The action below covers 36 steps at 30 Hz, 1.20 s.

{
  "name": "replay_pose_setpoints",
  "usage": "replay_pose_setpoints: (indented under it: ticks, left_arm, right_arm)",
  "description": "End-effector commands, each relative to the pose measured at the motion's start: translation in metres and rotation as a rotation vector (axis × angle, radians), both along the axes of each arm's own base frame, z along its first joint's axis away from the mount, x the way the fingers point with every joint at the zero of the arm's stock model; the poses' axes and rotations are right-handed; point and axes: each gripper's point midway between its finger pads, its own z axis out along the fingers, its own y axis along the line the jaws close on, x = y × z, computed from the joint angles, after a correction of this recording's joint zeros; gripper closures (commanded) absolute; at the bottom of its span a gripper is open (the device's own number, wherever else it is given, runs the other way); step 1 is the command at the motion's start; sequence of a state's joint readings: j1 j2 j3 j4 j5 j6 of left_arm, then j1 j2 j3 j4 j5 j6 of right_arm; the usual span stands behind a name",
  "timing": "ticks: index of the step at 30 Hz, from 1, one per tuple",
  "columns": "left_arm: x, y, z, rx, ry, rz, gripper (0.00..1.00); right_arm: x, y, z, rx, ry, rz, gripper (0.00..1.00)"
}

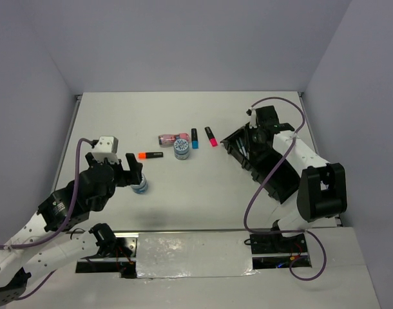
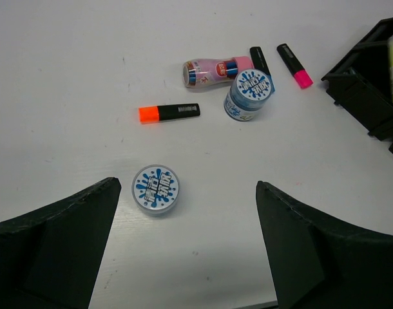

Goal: Sort the stationery into containers
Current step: Place the pen in the storage box, then pick up the pen from the center of the board.

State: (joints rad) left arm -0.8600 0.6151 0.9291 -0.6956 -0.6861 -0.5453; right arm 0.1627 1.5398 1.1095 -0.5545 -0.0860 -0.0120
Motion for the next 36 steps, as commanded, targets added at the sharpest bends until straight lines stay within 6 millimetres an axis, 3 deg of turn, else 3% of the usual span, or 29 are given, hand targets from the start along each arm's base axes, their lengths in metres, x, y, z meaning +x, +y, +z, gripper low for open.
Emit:
replay_pose_setpoints:
  ticks: [1, 8, 11, 13, 14, 16, 17, 19, 20, 21, 22, 23, 28, 32, 33, 34, 36]
  left_arm:
    - [0.002, -0.004, 0.005, 0.007, -0.015, -0.02, 0.01]
    - [0.001, -0.005, 0.007, -0.003, -0.022, -0.033, 0.01]
    - [0.0, -0.004, 0.007, -0.008, -0.023, -0.028, 0.01]
    - [0.001, 0.002, 0.005, -0.004, -0.017, 0.006, 0.01]
    - [0.001, 0.005, 0.005, -0.004, -0.014, 0.027, 0.01]
    - [0.004, 0.019, 0.003, 0.002, -0.008, 0.129, 0.01]
    - [0.002, 0.027, 0.0, 0.026, 0.008, 0.164, 0.01]
    - [0.004, 0.035, -0.003, 0.04, 0.018, 0.227, 0.01]
    - [0.004, 0.036, -0.004, 0.048, 0.021, 0.23, 0.01]
    - [0.005, 0.034, -0.005, 0.057, 0.026, 0.224, 0.01]
    - [0.005, 0.032, -0.007, 0.059, 0.031, 0.213, 0.01]
    - [0.006, 0.031, -0.007, 0.06, 0.032, 0.208, 0.01]
    - [0.006, 0.027, -0.008, 0.057, 0.033, 0.186, 0.01]
    - [0.006, 0.02, -0.005, 0.04, 0.021, 0.143, 0.01]
    - [0.006, 0.02, -0.005, 0.042, 0.022, 0.139, 0.01]
    - [0.007, 0.019, -0.005, 0.041, 0.024, 0.137, 0.01]
    - [0.007, 0.017, -0.005, 0.042, 0.026, 0.128, 0.01]
  right_arm:
    - [0.004, -0.006, 0.012, -0.021, -0.024, -0.021, 0.62]
    - [0.001, -0.007, 0.027, -0.013, -0.045, -0.031, 0.54]
    - [0.003, 0.001, 0.055, 0.036, -0.113, -0.041, 0.53]
    - [0.003, 0.02, 0.085, 0.095, -0.199, -0.018, 0.35]
    - [0.003, 0.045, 0.103, 0.122, -0.259, 0.035, 0.26]
    - [0.005, 0.07, 0.114, 0.105, -0.31, 0.084, 0.23]
    - [0.009, 0.094, 0.116, 0.103, -0.324, 0.13, 0.2]
    - [0.019, 0.108, 0.111, 0.076, -0.324, 0.142, 0.19]
    - [0.031, 0.116, 0.118, 0.083, -0.337, 0.152, 0.19]
    - [0.042, 0.123, 0.093, 0.059, -0.279, 0.166, 0.18]
    - [0.057, 0.13, 0.105, 0.054, -0.309, 0.184, 0.18]
    - [0.068, 0.134, 0.076, 0.016, -0.236, 0.196, 0.2]
    - [0.116, 0.154, 0.045, -0.072, -0.17, 0.261, 0.33]
    - [0.136, 0.158, 0.027, -0.111, -0.145, 0.267, 0.41]
    - [0.143, 0.161, 0.03, -0.114, -0.156, 0.268, 0.41]
    - [0.142, 0.159, 0.011, -0.137, -0.11, 0.271, 0.43]
    - [0.144, 0.157, 0.001, -0.147, -0.09, 0.269, 0.44]
